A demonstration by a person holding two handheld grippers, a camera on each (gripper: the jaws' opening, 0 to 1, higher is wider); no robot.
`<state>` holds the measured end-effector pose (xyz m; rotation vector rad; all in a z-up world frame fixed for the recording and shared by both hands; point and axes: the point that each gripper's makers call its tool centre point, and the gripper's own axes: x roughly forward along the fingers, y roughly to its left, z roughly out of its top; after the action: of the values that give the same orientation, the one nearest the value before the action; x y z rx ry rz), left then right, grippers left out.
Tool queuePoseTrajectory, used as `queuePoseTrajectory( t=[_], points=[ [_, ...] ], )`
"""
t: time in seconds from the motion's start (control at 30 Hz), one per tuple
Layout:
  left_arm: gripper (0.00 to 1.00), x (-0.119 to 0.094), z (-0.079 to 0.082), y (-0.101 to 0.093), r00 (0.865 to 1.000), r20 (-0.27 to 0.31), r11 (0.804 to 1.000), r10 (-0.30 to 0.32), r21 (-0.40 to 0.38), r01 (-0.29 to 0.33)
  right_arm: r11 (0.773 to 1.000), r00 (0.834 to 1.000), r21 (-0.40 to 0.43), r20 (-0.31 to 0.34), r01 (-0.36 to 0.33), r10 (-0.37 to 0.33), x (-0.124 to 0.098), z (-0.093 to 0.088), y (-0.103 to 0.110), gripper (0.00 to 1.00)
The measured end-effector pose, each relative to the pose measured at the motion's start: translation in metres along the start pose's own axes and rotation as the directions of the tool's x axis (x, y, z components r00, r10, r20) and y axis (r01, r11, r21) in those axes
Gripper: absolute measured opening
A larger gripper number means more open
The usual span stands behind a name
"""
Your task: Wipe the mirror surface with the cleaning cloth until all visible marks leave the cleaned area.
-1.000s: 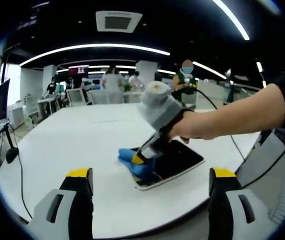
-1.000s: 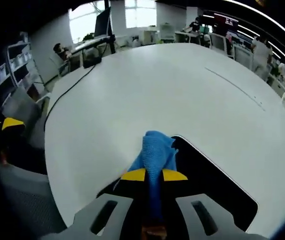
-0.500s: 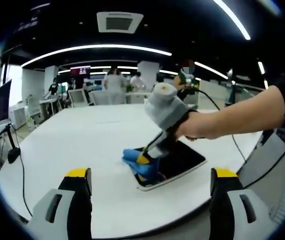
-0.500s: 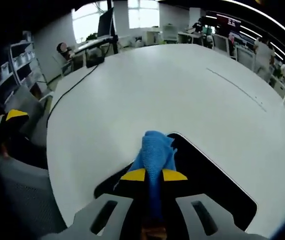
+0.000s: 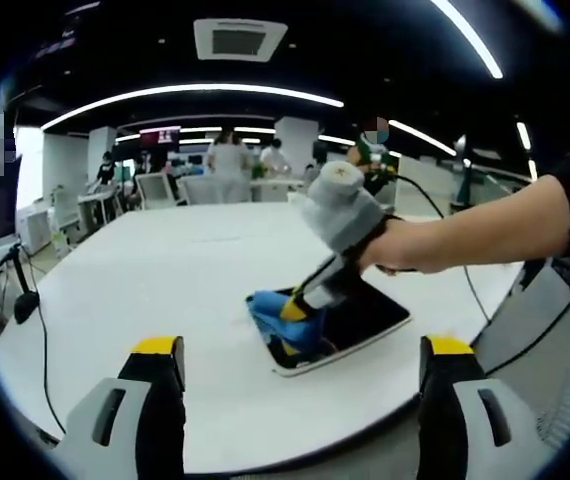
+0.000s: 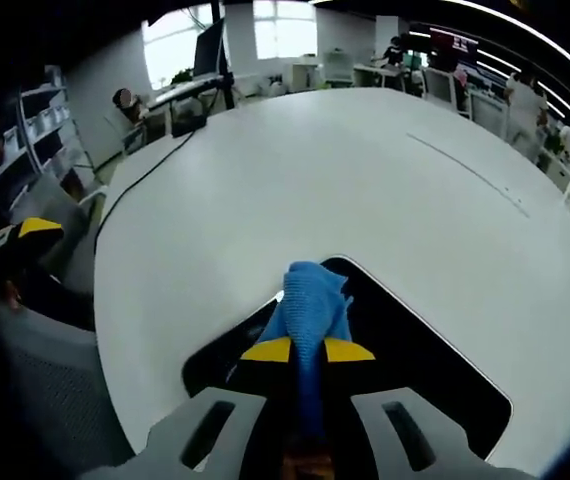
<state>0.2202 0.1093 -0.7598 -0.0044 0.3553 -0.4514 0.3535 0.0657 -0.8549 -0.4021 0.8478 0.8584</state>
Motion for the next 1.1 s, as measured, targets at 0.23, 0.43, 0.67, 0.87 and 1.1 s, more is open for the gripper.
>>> queuePoseTrajectory(
  t=[0.23, 0.43, 0.67, 0.87, 1.1],
  points=[
    [0.98, 0.001, 0.000, 0.000, 1.000, -0.001, 1.000, 0.000, 0.000, 0.000, 1.000, 1.000, 0.011, 0.002, -0.001, 0.001, -0.003, -0.003, -0.004, 0.05],
    [0.98, 0.001, 0.000, 0.001, 1.000, 0.001, 1.000, 0.000, 0.000, 0.000, 1.000, 1.000, 0.017, -0.001, 0.001, -0.001, -0.005, -0.006, -0.007, 0.05],
    [0.97, 0.002, -0.001, 0.000, 1.000, -0.007, 1.000, -0.002, -0.002, 0.002, 1.000, 1.000, 0.028, 0.004, -0.003, 0.002, -0.008, -0.010, -0.010, 0.05],
    [0.97, 0.002, -0.003, 0.001, 1.000, -0.023, 1.000, 0.004, -0.005, -0.004, 1.000, 1.000, 0.020, -0.016, 0.001, -0.001, -0.010, -0.013, -0.011, 0.05],
    [0.97, 0.001, -0.001, 0.001, 1.000, -0.005, 1.000, 0.001, -0.001, -0.001, 1.000, 1.000, 0.021, -0.017, 0.009, -0.008, -0.011, -0.014, -0.012, 0.05]
  ],
)
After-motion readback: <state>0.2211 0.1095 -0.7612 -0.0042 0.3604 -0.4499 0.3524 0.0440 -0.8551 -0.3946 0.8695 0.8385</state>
